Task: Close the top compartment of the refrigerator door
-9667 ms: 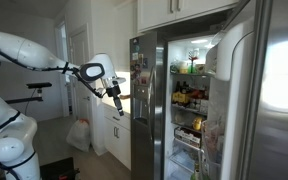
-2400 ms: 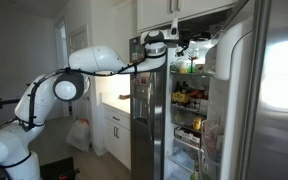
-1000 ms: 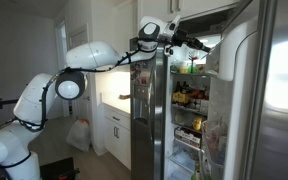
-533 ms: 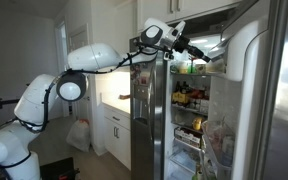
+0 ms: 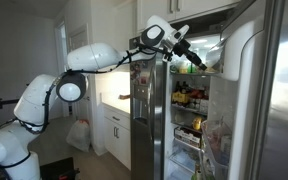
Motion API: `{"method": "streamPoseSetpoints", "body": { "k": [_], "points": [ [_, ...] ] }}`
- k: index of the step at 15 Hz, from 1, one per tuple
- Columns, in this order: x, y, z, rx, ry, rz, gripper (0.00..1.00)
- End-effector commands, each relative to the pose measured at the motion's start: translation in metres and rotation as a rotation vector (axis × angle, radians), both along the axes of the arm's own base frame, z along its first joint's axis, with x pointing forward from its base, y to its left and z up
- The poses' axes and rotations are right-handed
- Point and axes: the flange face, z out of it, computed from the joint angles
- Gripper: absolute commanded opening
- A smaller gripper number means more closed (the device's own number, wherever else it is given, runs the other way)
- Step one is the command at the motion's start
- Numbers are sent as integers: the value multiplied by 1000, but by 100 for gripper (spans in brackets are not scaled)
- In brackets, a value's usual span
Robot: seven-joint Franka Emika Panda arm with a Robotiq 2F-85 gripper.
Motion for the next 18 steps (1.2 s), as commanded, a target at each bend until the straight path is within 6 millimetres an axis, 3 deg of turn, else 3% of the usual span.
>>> {"method": "streamPoseSetpoints", "body": {
  "k": [1,10,15,16,17,18],
  "points": [
    [-13,14,10,71,92,104,0],
    [-60,69,38,191,347,328,0],
    [-89,97,41,291,501,457,0],
    [-96,103,39,311,542,475,26],
    [-100,108,39,328,568,487,27],
    [-104,112,38,343,593,493,34]
  ]
}}
